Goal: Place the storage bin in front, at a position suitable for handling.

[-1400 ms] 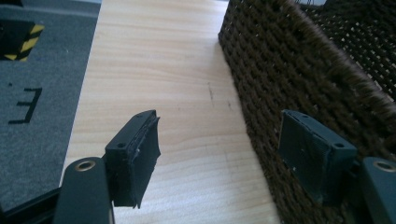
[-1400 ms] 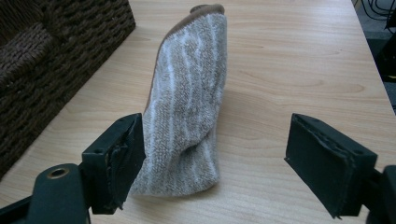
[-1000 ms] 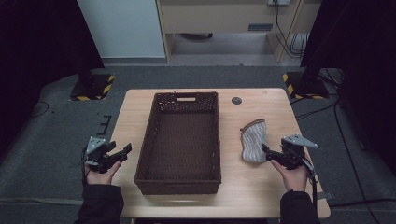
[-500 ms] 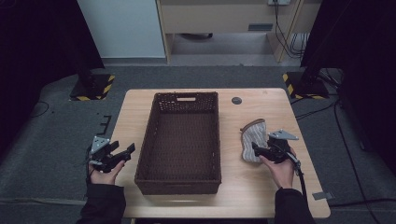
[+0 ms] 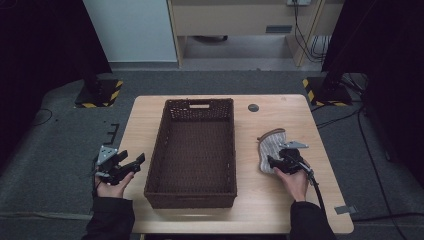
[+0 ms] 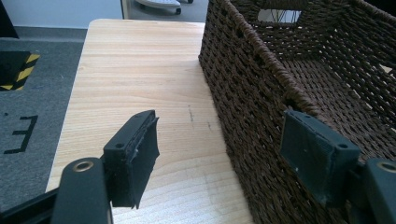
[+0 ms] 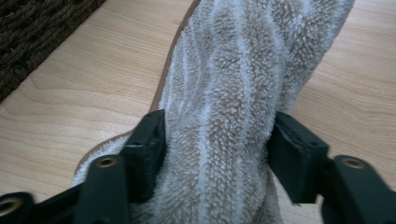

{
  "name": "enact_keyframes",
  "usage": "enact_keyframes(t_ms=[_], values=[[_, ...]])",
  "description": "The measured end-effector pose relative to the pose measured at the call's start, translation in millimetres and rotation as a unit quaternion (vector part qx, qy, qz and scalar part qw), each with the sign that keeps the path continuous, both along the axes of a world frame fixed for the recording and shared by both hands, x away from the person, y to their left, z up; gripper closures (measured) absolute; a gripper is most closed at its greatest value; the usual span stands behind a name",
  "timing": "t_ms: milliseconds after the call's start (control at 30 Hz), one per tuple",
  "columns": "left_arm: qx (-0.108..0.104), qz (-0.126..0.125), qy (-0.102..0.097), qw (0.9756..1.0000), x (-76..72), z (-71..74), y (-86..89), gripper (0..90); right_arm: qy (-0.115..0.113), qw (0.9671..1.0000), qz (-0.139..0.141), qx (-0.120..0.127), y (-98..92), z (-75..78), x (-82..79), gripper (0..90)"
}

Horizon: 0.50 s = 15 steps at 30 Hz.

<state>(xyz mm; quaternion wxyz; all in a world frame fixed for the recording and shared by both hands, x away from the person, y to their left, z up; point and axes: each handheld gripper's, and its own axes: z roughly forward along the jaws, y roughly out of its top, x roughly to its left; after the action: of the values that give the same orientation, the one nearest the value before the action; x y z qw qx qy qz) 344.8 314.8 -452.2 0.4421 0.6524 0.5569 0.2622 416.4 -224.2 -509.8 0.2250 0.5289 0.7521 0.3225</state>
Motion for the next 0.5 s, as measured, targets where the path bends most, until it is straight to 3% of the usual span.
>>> enact_keyframes(t_ms=[67, 100, 200, 500], values=[[0.000, 0.000, 0.000, 1.0000, -0.2, 0.1, -0.2, 26.3, 0.000, 1.0000, 0.001, -0.002, 0.5, -0.2, 0.0, 50.3], [0.000, -0.001, -0.001, 1.0000, -0.7, 0.7, -0.2, 26.4, 0.001, 1.0000, 0.000, -0.004, 1.6, 1.0, -0.4, 59.0], [-0.004, -0.002, -0.006, 1.0000, -1.6, 2.4, 0.2, 26.4, -0.004, 1.0000, 0.000, -0.005, 1.9, 4.6, -2.0, 64.4], [-0.007, -0.008, -0.013, 0.9999, -3.9, 7.5, -0.5, 26.3, -0.029, 0.9990, -0.015, 0.032, -16.5, 25.2, -14.5, 65.5]])
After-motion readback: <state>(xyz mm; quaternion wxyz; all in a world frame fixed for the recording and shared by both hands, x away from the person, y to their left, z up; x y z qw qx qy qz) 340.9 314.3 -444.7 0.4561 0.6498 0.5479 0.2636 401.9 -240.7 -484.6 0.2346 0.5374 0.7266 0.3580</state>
